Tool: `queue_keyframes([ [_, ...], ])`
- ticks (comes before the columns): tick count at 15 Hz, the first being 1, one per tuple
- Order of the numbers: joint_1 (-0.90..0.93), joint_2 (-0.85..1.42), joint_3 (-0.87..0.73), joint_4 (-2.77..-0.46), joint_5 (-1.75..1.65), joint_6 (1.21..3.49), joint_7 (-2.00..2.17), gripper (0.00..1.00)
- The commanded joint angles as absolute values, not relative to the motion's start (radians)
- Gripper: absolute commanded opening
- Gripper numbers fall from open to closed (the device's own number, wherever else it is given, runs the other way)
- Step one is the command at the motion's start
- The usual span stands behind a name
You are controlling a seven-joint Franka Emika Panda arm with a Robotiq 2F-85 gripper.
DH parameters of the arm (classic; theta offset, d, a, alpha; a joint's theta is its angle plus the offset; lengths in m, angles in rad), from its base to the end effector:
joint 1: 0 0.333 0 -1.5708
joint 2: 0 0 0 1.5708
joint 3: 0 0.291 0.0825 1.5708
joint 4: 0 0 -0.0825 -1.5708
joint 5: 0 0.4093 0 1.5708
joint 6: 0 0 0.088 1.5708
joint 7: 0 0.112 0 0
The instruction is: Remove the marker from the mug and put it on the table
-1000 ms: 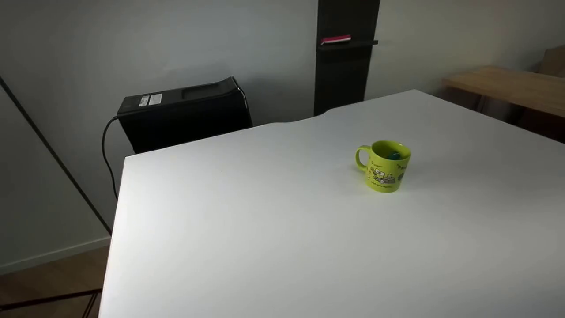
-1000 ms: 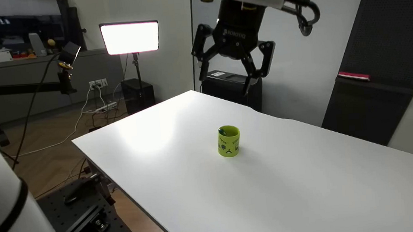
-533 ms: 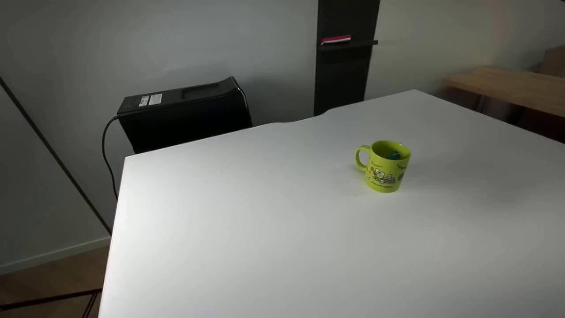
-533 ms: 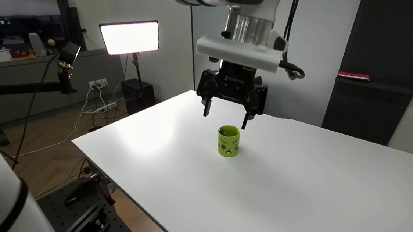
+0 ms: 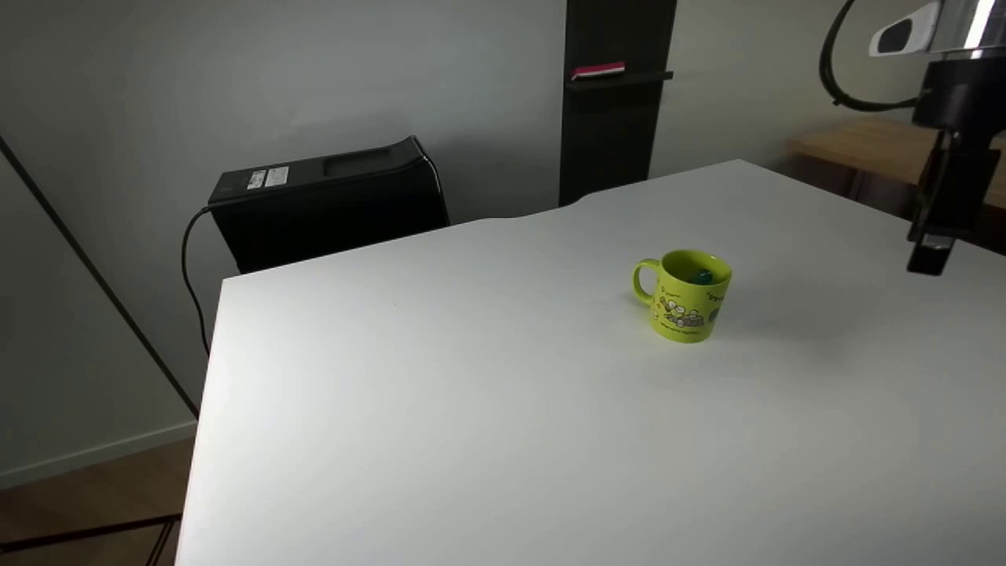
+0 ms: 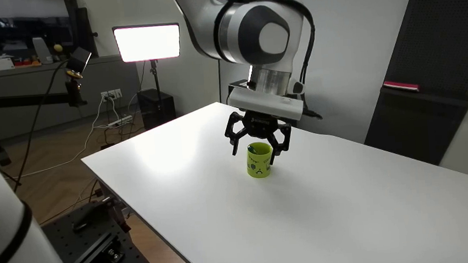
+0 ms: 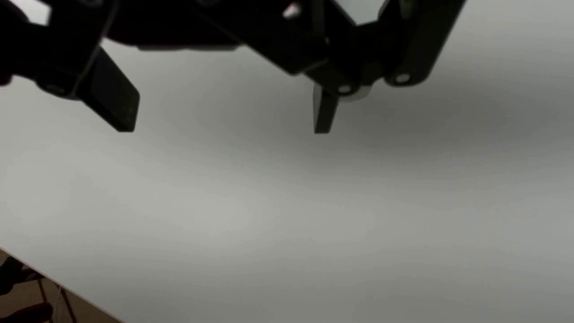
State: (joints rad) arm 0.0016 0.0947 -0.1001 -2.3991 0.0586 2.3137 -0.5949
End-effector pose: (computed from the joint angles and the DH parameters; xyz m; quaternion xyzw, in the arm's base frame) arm 0.4867 -0.0477 0.2126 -0.9705 -0.2234 0.0791 0.0445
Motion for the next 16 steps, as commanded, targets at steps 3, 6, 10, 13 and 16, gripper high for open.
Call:
queue_keyframes([
  [3,-0.004,0.307,0.004,-2.233,0.021,2.404,-0.577,1.0],
  [6,0.003,0.38,0.03,-2.167,-0.046,2.45,-0.553,1.0],
  [10,0.008,0.444,0.049,-2.1,-0.115,2.489,-0.541,1.0],
  [13,0.013,0.47,0.056,-2.071,-0.148,2.506,-0.523,1.0],
  [16,0.019,0.483,0.059,-2.055,-0.174,2.511,-0.506,1.0],
])
